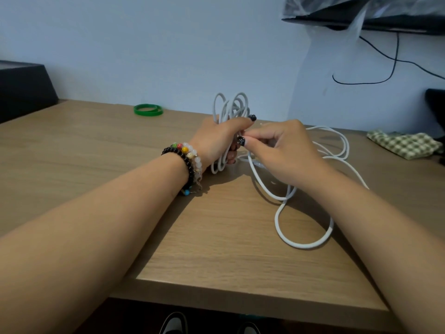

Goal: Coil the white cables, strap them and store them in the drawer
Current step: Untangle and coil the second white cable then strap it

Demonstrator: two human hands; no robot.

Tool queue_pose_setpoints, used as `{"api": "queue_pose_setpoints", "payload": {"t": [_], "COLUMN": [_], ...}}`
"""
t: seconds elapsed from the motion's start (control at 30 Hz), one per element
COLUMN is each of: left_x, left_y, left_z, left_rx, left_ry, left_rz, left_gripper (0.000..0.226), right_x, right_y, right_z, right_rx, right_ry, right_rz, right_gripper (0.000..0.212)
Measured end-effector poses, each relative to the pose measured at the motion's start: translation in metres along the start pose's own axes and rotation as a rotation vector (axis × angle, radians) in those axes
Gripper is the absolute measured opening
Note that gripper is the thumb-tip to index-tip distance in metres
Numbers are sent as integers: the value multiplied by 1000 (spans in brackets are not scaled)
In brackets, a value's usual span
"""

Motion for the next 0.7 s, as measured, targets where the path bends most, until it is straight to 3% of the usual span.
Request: {"api": "queue_pose_setpoints", "payload": {"t": [0.37, 0.53, 0.7], "left_x": [9, 12, 21], "left_y": [1, -3, -7], "left_z": [13, 25, 44], "left_rx": [-36, -331, -970], "left_ry": [-134, -207, -235], "left_rz": [-30, 63, 157], "left_gripper": [31, 37, 45], "right_x": [0, 1, -9], "right_y": [3, 5, 24], "right_z": [-4, 3, -16], "right_rx": [-17, 7, -38], "right_ry": [45, -17, 175], "right_rz": [-46, -20, 188], "right_gripper": [24, 21, 23]}}
Point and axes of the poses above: each hand's wrist, its own x-axis towards the middle knuckle, its own z-axis out of the back of the hand, y = z × x, the point moved 6 cm from there along x, towards the middle knuckle, and after that the axes turned 7 degrees about -y, right-handed, at the moved point
